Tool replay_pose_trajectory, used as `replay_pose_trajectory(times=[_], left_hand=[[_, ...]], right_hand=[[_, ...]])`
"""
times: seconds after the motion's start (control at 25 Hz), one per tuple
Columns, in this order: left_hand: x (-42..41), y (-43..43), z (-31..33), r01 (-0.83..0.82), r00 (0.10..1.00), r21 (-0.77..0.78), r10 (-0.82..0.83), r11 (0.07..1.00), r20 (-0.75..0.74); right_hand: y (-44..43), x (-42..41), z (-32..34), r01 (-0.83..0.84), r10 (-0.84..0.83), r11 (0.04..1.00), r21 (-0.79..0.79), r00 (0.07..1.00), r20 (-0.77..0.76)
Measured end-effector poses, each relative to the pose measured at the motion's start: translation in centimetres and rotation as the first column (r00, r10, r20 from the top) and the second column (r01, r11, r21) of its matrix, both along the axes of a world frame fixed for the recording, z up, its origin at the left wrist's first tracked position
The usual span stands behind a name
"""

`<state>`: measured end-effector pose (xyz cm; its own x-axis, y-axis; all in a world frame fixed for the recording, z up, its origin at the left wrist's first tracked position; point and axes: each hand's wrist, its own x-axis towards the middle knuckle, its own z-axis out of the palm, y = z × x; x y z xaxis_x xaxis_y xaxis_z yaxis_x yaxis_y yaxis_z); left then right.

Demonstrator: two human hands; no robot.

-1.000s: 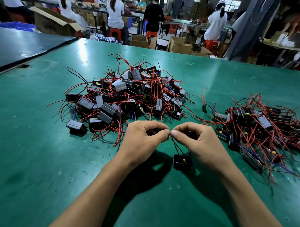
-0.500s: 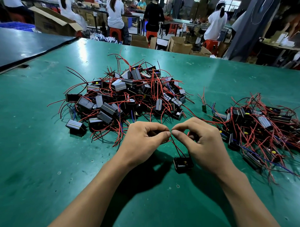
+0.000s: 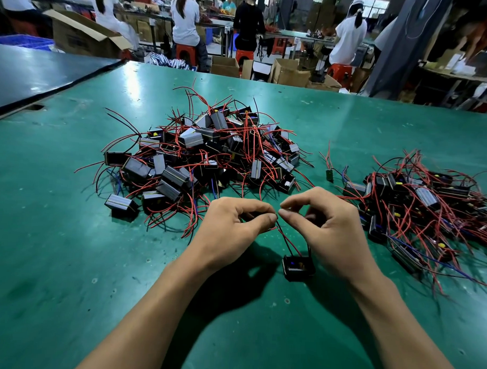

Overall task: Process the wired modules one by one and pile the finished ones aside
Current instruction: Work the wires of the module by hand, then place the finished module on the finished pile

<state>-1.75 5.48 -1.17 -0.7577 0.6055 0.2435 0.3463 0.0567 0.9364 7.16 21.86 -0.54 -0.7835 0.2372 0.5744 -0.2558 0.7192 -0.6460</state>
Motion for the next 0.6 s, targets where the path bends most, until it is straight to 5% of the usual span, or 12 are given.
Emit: replay_pose_trajectory(times=[0.28,0.6], left_hand=[[-0.17,-0.08,0.04,0.039,0.996,0.008,-0.039,0.999,0.078],[0.03,-0.09,0.04,-0.019,1.000,0.011,0.019,1.000,0.015]], right_hand=[[0.92,-0.05,-0.92,0.038,-0.003,0.954,0.297,0.993,-0.120],[0.42,-0.09,-0.55,0.022,-0.025,0.961,0.277,1.000,0.007]])
